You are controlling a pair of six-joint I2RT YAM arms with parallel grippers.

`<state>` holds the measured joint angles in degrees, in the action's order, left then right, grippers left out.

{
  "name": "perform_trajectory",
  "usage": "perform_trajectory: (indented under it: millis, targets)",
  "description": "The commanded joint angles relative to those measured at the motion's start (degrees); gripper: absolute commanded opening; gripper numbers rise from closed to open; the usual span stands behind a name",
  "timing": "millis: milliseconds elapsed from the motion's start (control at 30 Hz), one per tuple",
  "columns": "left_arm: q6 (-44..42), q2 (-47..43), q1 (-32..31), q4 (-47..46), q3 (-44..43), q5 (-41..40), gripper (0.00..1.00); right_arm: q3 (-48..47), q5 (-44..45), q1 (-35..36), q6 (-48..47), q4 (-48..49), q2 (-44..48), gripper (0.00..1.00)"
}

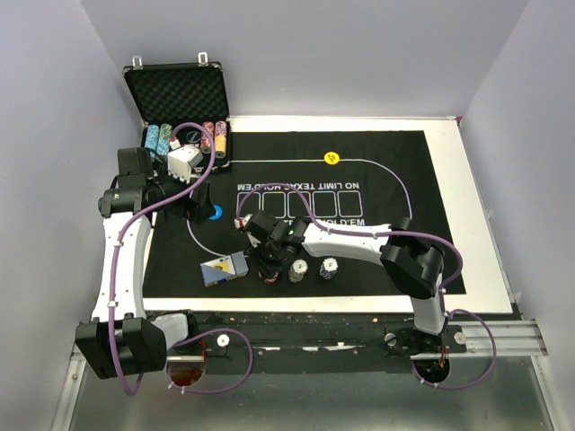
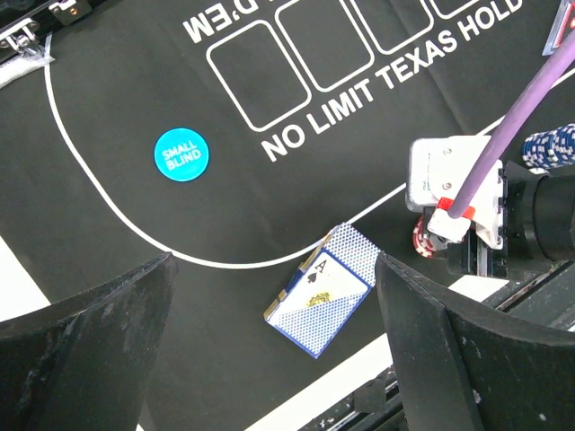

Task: Distribute texas hold em gaming equipment

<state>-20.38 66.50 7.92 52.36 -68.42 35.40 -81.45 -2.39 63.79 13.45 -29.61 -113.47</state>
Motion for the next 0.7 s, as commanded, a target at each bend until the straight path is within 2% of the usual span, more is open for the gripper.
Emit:
perform_trajectory:
  millis: [0,267,467,667]
  targets:
    - [-1.15,-1.72,0.51,-0.50,1.10,-0.94,0.99,0.42,-0.07,0.55,0.26,0.16,-1.40,0.40]
    - [-1.15,-1.90,0.60,-0.50,0.84,-0.94,0.99,-0.28,1.95,0.46,0.70,0.07,1.49,0.31]
    - [-0.80,-1.64,0.69,-0.50,0.40,-0.86,0.99,-3.45,5.11,0.37,-0.18,-0.80,2.47,0.29]
    - [-0.80,-1.81,1.04,-0.33,0.13,-0.86,0.99,-9.07,4.77,-1.56,-1.67,-1.86,-0.34,0.27]
